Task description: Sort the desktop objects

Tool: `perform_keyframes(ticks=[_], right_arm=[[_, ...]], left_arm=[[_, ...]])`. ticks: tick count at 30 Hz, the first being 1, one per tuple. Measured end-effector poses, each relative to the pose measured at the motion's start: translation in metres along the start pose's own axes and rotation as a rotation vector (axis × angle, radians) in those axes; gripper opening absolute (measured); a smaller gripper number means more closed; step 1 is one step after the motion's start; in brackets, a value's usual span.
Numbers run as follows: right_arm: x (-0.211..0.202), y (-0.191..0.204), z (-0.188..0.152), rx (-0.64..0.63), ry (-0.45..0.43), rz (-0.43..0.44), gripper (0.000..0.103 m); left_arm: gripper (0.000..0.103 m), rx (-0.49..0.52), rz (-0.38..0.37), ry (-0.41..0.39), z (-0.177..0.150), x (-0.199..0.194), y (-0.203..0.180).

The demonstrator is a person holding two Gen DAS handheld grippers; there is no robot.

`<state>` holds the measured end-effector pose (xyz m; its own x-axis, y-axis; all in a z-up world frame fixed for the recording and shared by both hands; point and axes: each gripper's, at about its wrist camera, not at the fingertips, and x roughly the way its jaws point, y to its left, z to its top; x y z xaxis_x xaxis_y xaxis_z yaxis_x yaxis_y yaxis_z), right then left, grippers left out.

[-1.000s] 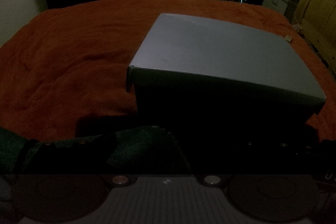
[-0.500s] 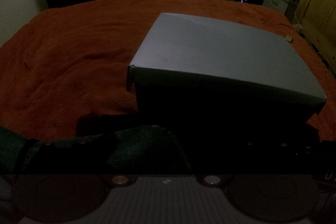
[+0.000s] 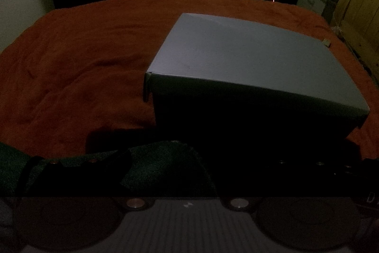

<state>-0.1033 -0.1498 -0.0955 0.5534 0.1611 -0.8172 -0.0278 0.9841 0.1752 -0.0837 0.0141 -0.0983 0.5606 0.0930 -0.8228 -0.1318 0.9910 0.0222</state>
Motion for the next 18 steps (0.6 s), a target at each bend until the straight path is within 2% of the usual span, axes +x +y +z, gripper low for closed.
perform_keyframes(ticks=[18], right_arm=[[-0.0012, -0.0008, -0.0011, 0.003, 0.001, -0.001, 0.103]], left_arm=[[0.102, 0.002, -0.002, 0.001, -0.0012, 0.0022, 0.0062]])
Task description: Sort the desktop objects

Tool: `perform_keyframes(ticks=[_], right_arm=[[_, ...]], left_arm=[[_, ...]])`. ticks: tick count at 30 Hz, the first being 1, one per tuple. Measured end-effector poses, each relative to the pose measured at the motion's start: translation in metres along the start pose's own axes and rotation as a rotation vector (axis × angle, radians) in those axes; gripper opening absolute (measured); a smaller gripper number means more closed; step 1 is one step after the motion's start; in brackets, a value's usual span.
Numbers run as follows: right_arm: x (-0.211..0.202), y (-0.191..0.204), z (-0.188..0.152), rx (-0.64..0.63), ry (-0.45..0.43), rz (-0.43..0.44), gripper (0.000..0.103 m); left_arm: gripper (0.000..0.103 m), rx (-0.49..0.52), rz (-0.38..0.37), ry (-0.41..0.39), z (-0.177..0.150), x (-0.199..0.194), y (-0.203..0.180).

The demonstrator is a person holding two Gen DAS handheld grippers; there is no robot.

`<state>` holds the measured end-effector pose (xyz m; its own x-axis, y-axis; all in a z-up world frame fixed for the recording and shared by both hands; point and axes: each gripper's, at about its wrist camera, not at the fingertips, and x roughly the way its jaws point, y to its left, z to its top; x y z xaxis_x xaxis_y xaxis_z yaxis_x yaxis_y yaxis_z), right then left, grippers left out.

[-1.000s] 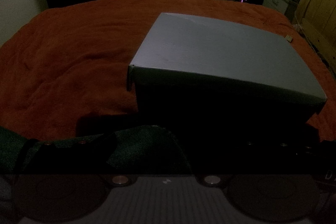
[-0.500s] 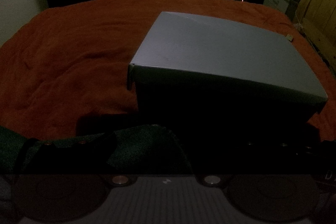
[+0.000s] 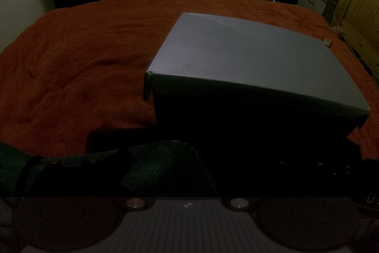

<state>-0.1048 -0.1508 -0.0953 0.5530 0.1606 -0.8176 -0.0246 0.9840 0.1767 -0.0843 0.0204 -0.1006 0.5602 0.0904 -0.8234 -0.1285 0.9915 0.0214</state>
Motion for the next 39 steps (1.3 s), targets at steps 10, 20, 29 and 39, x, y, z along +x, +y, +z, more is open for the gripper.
perform_keyframes(ticks=[10, 20, 29, 39], right_arm=[[-0.0003, 0.0007, 0.0000, 0.002, 0.000, 0.001, 0.103], [-0.0008, 0.0035, -0.0014, 0.006, -0.002, 0.004, 0.103], [-0.0012, 0.0060, -0.0026, 0.009, -0.003, 0.006, 0.103], [0.0001, 0.0075, -0.0035, 0.009, -0.001, 0.007, 0.103]], left_arm=[[0.102, 0.000, 0.001, 0.001, 0.0000, 0.0012, 0.0000], [0.102, -0.009, -0.003, 0.004, -0.0004, -0.0004, -0.0013], [0.102, -0.024, -0.013, 0.004, -0.0003, -0.0021, 0.0002], [0.102, -0.029, -0.009, 0.013, 0.0004, -0.0005, 0.0016]])
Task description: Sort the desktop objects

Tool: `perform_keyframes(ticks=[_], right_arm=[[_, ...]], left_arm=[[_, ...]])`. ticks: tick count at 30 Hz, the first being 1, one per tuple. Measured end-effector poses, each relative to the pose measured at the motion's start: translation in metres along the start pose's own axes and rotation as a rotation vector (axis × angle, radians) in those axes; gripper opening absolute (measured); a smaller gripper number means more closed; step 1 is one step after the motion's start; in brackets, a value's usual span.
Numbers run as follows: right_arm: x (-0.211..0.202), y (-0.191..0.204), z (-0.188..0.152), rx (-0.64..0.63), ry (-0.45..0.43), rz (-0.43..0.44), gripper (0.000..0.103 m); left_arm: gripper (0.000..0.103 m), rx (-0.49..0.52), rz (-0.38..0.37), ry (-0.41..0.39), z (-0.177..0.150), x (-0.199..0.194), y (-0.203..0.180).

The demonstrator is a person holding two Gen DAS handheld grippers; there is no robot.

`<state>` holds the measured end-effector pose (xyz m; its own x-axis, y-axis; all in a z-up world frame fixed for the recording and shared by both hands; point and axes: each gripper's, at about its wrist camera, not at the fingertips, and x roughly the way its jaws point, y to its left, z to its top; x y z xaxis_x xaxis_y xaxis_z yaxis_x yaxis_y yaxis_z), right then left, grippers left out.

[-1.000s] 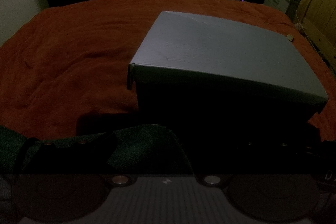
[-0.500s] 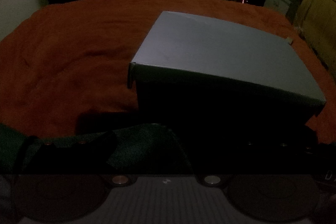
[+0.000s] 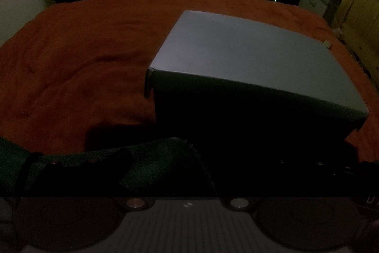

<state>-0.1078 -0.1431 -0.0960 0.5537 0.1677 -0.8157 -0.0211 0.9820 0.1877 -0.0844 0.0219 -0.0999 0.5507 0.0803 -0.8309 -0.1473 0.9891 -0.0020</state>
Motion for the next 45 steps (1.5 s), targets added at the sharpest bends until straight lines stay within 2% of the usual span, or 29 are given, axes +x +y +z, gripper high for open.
perform_keyframes(ticks=[45], right_arm=[[-0.0042, 0.0004, -0.0032, -0.008, -0.001, -0.005, 0.103]], left_arm=[[0.102, 0.014, 0.017, -0.002, -0.0004, -0.0011, -0.0052]])
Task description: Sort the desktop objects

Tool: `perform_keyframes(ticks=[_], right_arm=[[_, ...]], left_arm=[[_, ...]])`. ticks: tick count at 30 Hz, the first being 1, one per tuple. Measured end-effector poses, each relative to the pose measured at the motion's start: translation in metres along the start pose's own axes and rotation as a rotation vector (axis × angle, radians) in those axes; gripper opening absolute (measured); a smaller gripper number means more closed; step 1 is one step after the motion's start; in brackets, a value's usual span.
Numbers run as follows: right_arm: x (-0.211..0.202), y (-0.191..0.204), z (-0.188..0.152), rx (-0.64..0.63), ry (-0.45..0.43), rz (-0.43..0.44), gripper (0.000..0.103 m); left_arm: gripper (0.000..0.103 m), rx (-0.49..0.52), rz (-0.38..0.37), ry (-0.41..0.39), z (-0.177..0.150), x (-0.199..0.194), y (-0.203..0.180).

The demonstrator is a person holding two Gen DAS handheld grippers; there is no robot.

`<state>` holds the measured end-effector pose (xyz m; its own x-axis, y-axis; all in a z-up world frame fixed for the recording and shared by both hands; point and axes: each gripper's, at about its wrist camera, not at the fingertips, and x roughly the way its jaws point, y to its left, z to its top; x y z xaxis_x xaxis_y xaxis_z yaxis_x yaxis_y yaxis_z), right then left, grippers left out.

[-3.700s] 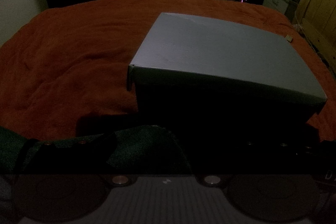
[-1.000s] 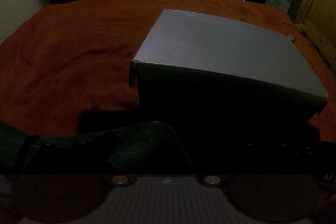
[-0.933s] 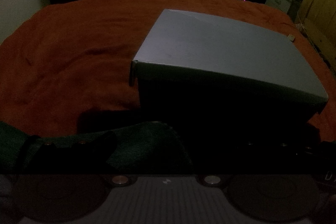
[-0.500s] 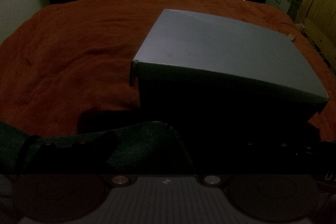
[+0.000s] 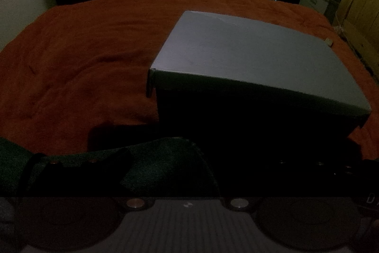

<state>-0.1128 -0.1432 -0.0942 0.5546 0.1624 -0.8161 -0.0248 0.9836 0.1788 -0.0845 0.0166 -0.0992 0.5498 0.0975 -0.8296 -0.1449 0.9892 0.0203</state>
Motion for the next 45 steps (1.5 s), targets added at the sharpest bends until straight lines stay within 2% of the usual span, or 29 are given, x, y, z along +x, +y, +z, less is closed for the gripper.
perform_keyframes(ticks=[43, 45], right_arm=[[-0.010, 0.003, -0.008, -0.007, -0.009, -0.011, 0.103], [-0.011, 0.003, -0.008, -0.008, -0.010, -0.012, 0.103]], left_arm=[[0.102, 0.002, 0.038, 0.029, 0.007, 0.006, -0.011], [0.102, -0.001, 0.035, 0.028, 0.002, 0.010, 0.000]])
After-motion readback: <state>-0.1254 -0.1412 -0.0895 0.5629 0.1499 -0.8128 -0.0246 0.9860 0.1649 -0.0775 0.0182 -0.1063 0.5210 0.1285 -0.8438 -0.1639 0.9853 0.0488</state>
